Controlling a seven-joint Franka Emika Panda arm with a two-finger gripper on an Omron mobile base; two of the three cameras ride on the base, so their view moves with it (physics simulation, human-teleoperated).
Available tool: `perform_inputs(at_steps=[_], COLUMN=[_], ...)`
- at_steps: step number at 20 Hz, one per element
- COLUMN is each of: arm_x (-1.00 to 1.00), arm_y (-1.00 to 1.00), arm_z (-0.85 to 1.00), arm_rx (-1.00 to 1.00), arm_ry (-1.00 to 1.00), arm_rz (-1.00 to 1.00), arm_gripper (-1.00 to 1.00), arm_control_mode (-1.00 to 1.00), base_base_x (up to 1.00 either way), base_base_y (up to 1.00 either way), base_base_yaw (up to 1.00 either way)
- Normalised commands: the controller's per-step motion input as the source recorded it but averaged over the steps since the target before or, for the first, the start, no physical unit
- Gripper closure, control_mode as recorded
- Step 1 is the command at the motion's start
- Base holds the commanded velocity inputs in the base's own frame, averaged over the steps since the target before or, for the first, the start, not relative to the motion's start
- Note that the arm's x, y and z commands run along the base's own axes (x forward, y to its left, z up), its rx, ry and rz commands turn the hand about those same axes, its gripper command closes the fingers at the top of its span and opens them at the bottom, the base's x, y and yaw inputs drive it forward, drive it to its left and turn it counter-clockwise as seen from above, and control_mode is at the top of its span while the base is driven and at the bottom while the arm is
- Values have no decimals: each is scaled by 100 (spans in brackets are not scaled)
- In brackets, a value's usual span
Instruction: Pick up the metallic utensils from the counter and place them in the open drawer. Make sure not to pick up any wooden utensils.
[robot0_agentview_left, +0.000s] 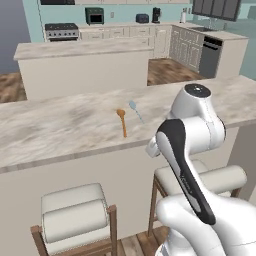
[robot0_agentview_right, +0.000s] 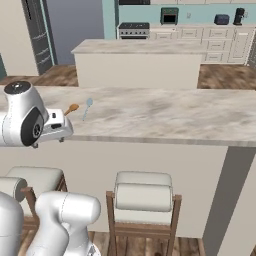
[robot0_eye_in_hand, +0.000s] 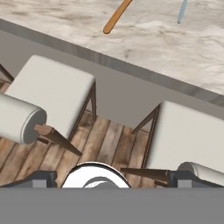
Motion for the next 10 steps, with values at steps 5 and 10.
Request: perform_inputs(at_steps=[5, 10], arm_x=[0, 0], arm_y=[0, 0], arm_z=[0, 0], arm_rx=[0, 0], arm_ry=[0, 0], arm_rz=[0, 0], arm_gripper=[-100, -100], arm_control_mode=[100, 100], base_base_x=[0, 0], base_base_y=[0, 0], base_base_yaw=[0, 0])
